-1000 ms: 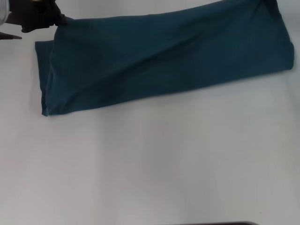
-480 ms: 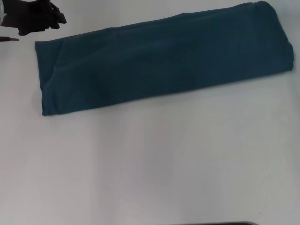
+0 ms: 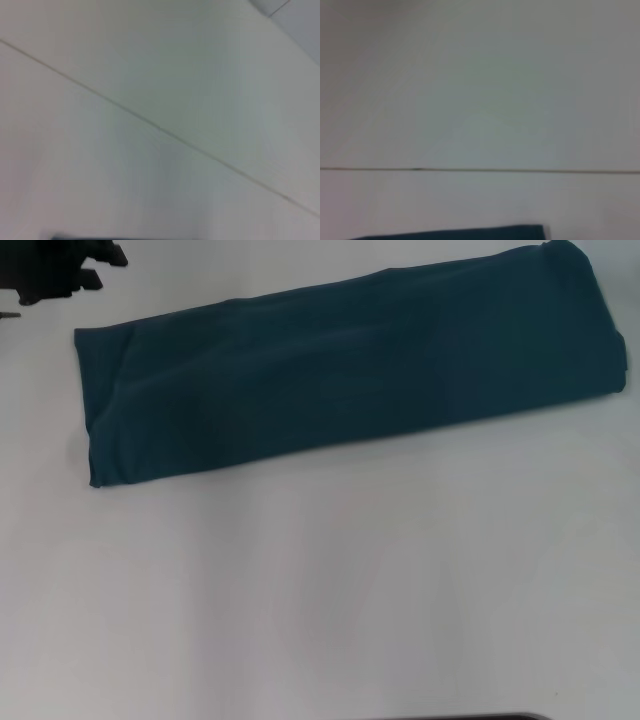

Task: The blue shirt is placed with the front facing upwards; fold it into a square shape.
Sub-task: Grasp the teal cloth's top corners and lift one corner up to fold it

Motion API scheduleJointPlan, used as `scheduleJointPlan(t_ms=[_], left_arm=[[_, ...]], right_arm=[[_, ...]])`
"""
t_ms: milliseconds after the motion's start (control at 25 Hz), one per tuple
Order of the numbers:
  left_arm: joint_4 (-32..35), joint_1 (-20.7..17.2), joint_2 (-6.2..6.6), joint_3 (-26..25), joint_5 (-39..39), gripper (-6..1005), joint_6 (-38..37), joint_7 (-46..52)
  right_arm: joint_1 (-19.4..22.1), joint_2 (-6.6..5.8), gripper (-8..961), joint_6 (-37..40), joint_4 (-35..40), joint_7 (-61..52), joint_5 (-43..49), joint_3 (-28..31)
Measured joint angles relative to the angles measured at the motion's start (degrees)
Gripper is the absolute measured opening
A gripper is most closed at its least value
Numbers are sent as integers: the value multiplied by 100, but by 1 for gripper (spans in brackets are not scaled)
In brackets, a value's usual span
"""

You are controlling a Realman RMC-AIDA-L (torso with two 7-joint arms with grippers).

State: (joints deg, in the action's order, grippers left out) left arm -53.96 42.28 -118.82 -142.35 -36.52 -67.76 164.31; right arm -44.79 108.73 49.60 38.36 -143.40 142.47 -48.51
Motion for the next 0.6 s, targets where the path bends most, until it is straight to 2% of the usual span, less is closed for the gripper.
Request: scheduleJointPlan(t_ms=[120, 200, 320, 400, 600], left_arm=[[-122, -286, -6, -39, -745, 426, -29, -343], [-122, -528, 7, -55, -1424, 426, -52, -616], [-96, -897, 37, -57, -2387, 427, -143, -921], [-129, -1089, 47, -57, -2723, 427, -317, -964], [-203, -1274, 32, -56, -2887, 429, -702, -1024]], right_arm=[[215, -52, 714, 908, 150, 697, -707, 646], [554, -41, 812, 1565, 312, 1324, -1607, 1144], [1126, 22, 852, 2333, 533, 1909, -2726, 1520], [1462, 40, 879, 2725, 613, 2164, -3131, 1570], [2111, -31, 932, 3801, 633, 2868, -3396, 1740]])
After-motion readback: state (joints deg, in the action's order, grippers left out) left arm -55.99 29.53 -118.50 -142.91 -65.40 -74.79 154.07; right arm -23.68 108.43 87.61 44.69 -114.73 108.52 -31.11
